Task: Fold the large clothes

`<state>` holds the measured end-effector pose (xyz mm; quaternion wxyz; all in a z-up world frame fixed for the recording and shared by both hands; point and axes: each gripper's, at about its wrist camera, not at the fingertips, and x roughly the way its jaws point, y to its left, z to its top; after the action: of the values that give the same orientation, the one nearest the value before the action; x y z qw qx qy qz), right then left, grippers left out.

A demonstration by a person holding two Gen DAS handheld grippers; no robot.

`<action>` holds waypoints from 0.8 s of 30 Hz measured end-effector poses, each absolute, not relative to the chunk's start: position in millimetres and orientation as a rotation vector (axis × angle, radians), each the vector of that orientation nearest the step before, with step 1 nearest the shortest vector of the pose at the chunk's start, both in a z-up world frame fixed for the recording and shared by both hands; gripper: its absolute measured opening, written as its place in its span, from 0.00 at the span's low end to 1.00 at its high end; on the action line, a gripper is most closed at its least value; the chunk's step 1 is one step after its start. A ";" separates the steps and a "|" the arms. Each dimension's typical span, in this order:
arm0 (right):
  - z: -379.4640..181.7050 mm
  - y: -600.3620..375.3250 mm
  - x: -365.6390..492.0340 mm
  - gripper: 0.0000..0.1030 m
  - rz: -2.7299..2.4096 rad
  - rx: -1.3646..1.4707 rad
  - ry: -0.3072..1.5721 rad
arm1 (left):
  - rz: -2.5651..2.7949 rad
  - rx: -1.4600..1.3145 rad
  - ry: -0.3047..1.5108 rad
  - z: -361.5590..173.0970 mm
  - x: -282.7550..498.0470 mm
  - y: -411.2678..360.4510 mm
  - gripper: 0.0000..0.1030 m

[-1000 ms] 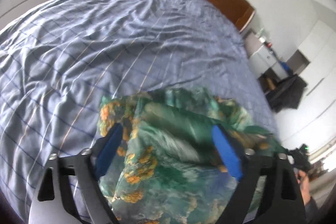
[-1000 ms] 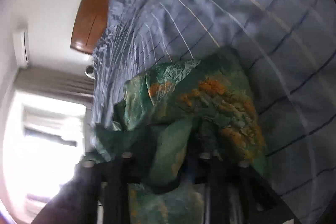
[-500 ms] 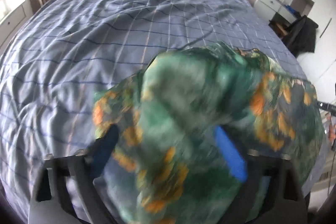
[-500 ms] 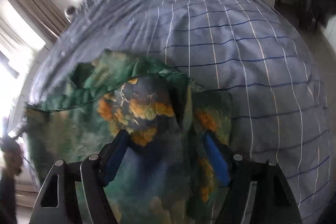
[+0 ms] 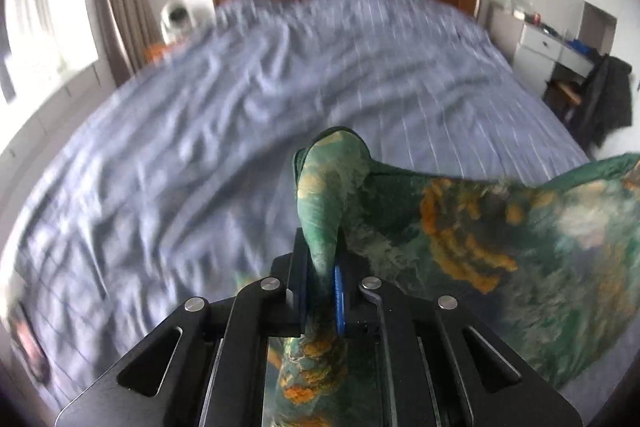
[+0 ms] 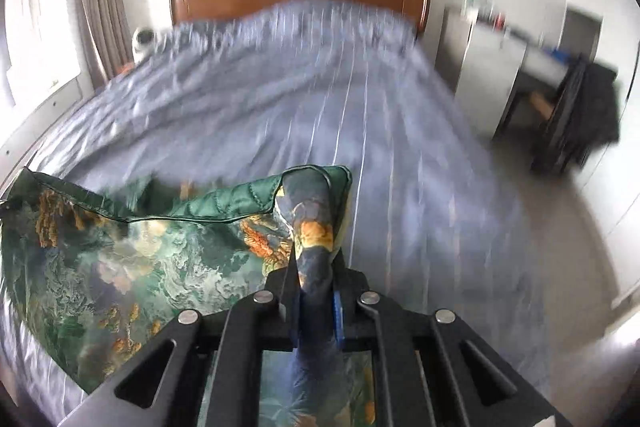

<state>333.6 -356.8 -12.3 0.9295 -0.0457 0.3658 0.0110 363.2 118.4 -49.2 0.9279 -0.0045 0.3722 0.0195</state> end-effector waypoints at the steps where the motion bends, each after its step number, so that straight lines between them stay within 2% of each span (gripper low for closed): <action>1: -3.4 -354.6 340.5 0.11 0.002 -0.112 0.714 | 0.067 0.012 0.733 -46.8 371.7 114.9 0.07; 3: 5.0 -354.1 358.0 0.11 -0.035 -0.127 0.680 | 0.117 0.054 0.696 -52.9 388.8 108.6 0.08; 6: -12.6 -351.7 390.5 0.11 -0.087 -0.164 0.676 | 0.172 0.106 0.720 -92.2 415.9 100.9 0.08; 12: -116.8 -345.8 427.8 0.11 -0.132 -0.214 0.826 | 0.182 0.084 0.832 -187.4 428.7 103.0 0.09; 17: -172.5 -353.0 438.5 0.11 -0.121 -0.150 0.889 | 0.158 0.015 0.827 -199.9 432.9 112.4 0.12; 24: -194.9 -359.0 443.3 0.13 -0.124 -0.087 0.898 | 0.174 0.026 0.827 -209.9 438.0 107.4 0.14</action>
<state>443.3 -359.0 -194.9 0.8982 -0.0418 0.4335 -0.0599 438.0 107.4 -209.9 0.9119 0.0125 0.4015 0.0846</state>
